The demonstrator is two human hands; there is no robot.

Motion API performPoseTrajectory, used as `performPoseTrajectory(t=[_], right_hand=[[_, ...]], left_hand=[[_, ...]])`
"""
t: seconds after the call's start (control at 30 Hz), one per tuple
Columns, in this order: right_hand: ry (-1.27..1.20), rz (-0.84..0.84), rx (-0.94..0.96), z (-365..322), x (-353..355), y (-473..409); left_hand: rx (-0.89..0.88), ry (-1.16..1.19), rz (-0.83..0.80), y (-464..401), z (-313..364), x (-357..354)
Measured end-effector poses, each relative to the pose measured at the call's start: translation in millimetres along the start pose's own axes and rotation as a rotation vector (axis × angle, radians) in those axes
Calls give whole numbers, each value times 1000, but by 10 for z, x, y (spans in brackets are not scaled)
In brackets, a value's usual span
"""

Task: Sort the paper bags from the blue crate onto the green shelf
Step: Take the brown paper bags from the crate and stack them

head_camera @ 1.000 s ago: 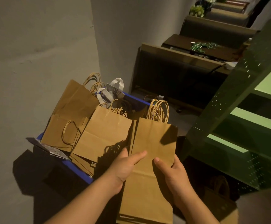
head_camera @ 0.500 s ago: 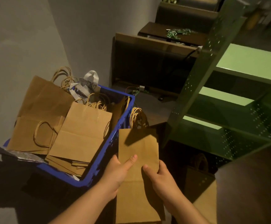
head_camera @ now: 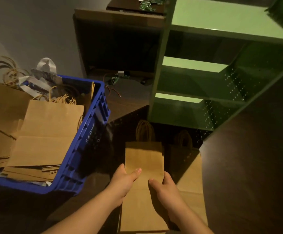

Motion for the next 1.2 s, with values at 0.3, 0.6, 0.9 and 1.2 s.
performPoseTrajectory(t=[0.3, 0.6, 0.9, 1.2], right_hand=[[134, -19, 76, 81, 161, -127], [157, -58, 35, 318, 153, -236], [356, -95, 60, 287, 112, -200], [271, -55, -4, 307, 88, -151]], left_hand=[[47, -155, 103, -335, 114, -159], [34, -479, 200, -699, 66, -355], [-161, -745, 218, -430, -21, -304], [-253, -1067, -24, -205, -733, -250]])
Point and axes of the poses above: each hand's wrist, its own y-axis away from the middle knuckle, its own x-axis out of the back of the hand, z = x × y, the point moved 10 cm from there along -y, towards the middle knuckle, and after that the axes turned 13 degrees about x, right-handed, at the moved point
